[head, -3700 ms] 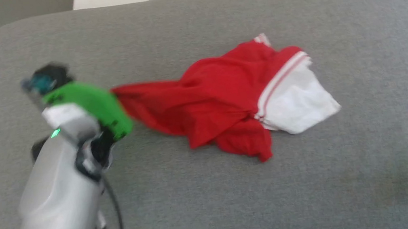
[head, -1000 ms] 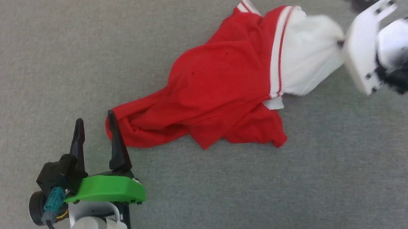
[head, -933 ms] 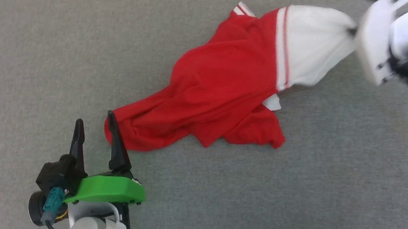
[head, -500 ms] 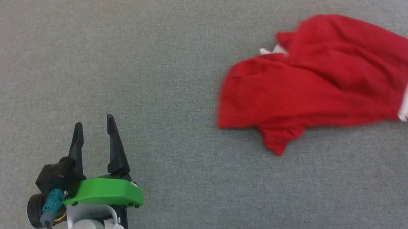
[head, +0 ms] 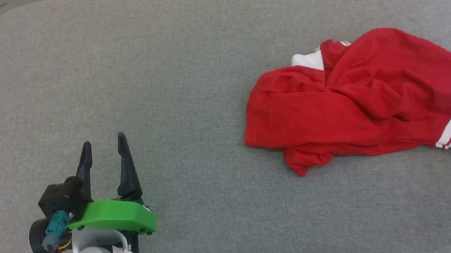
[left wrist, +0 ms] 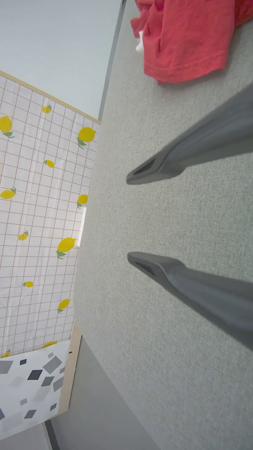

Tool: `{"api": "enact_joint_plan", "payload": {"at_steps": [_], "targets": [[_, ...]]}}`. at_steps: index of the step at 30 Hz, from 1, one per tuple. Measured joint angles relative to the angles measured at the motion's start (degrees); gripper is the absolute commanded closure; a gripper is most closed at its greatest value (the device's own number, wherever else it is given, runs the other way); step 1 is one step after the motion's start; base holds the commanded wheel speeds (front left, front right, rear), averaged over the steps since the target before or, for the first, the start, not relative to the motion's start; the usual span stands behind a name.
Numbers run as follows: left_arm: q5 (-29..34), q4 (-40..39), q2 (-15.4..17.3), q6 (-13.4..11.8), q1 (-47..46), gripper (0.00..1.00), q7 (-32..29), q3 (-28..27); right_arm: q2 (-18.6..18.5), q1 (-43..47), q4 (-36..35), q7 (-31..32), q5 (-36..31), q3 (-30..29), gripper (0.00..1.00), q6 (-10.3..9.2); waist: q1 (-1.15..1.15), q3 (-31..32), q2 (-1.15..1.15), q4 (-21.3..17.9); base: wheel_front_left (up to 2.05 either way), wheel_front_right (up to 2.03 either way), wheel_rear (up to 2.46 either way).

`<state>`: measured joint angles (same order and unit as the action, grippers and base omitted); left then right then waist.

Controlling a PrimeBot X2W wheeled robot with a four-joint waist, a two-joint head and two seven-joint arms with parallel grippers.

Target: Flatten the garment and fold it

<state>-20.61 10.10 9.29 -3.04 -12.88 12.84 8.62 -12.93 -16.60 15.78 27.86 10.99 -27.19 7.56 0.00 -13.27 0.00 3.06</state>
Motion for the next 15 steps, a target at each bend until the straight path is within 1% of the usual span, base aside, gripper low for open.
{"api": "enact_joint_plan", "payload": {"at_steps": [4,8,11,15], "targets": [[-0.2,0.1,0.1,0.0,0.6,0.00,-0.2,0.2,2.6,0.0,-4.0,-10.6,1.8,-1.0,0.00,0.00,0.00,1.5,0.00,-0.3,0.00,0.00,0.00],[-0.3,0.3,0.1,0.0,1.9,0.00,-0.2,0.3,5.8,2.8,-7.5,-17.8,2.6,-0.9,0.00,0.00,0.00,3.2,0.00,-0.7,0.00,0.00,0.00],[-0.6,0.2,0.2,-0.1,2.7,0.00,-0.2,0.5,7.8,6.2,-9.3,-20.7,2.7,-0.7,0.00,0.00,0.00,4.3,0.00,-1.0,0.00,0.00,0.00],[-0.7,0.1,0.2,-0.1,3.4,0.00,-0.2,0.6,9.1,8.5,-10.8,-21.9,2.8,-0.1,0.00,0.00,0.00,5.1,0.00,-1.5,0.00,0.00,0.00]]}}
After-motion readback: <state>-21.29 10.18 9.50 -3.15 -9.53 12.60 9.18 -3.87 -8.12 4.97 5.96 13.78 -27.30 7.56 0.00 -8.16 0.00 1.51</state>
